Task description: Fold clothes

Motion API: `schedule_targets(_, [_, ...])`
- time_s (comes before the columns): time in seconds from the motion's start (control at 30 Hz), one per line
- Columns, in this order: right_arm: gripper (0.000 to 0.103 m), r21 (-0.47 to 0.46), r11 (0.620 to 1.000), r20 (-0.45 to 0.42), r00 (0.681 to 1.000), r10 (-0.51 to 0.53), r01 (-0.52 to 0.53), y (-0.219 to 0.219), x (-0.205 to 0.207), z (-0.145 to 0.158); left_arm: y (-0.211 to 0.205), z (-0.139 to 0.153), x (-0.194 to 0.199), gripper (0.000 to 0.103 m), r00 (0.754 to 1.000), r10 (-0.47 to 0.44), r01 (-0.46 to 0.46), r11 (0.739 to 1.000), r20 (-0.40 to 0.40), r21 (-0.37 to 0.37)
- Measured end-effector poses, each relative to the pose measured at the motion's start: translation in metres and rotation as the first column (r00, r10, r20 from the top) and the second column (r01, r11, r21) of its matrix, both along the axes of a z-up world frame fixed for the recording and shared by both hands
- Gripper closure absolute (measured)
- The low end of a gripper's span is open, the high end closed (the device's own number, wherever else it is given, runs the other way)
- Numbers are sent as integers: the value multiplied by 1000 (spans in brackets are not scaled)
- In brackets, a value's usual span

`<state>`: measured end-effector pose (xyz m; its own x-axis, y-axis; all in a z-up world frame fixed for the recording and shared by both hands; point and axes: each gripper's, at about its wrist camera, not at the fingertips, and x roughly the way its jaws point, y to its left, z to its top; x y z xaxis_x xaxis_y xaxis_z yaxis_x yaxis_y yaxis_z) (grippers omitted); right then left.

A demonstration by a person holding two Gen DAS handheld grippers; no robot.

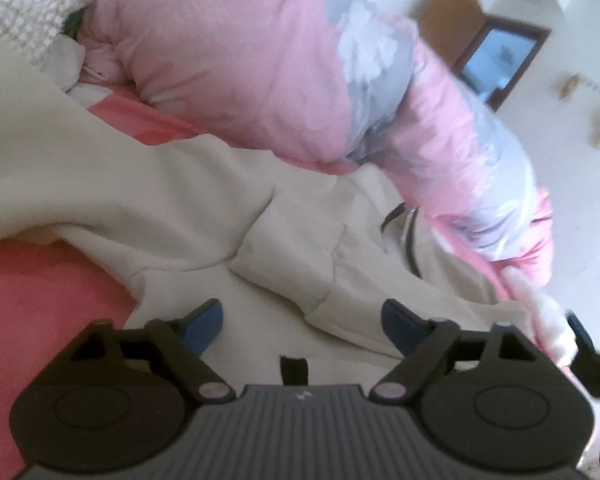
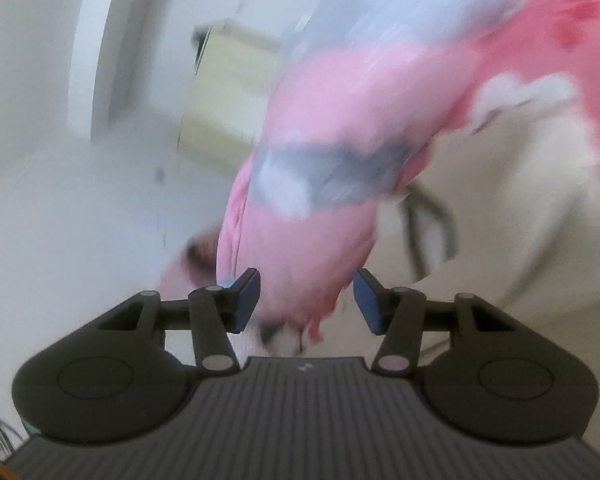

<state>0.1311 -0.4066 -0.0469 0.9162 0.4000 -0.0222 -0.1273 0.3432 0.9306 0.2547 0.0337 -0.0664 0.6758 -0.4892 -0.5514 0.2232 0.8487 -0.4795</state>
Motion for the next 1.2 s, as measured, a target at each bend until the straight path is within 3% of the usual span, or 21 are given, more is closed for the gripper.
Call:
schedule_targets(0.13, [52,198,969,6,989,-150,146,-45,-37,-53,-28,11,13,32,1000,16,-16,996,5,91])
schedule_targets(0.27, [53,295,940,-14,984,-178,174,-63,-48,-81,-60,13,21,39,998,29,-40,966,48,256])
schedule_targets(0.4, [53,189,963,-6,981,-193,190,-69,-51,-68,-74,9,23,43,998,49,-58,937,35,345])
schedule_targets(0.53, [55,-18,975,-89,971,-220,220,-65,-50,-57,-88,35,14,43,995,19,-57,912,95,406])
schedule_targets(0.63, [57,-158,965,-143,962,-231,208,-61,-47,-53,-115,69,10,37,984,-80,2,895,157,446])
schedule_targets(0.77, [57,-236,961,-173,967,-188,145,-62,-36,-55,-186,113,7,21,937,-282,145,852,207,503])
schedule_targets(0.87, [57,-292,952,-197,968,-157,95,-63,-27,-57,-254,128,3,19,886,-422,255,792,195,554])
schedule_targets(0.93, [58,-328,943,-214,967,-137,61,-64,-22,-57,-300,128,-2,19,844,-505,313,738,183,597])
schedule_targets(1.1, [78,-412,911,-259,962,-90,-25,-66,-8,-60,-404,101,-17,19,728,-678,409,548,101,730])
schedule_targets(1.2, [81,-449,891,-282,957,-65,-72,-67,-2,-61,-453,79,-22,20,671,-741,437,427,29,792])
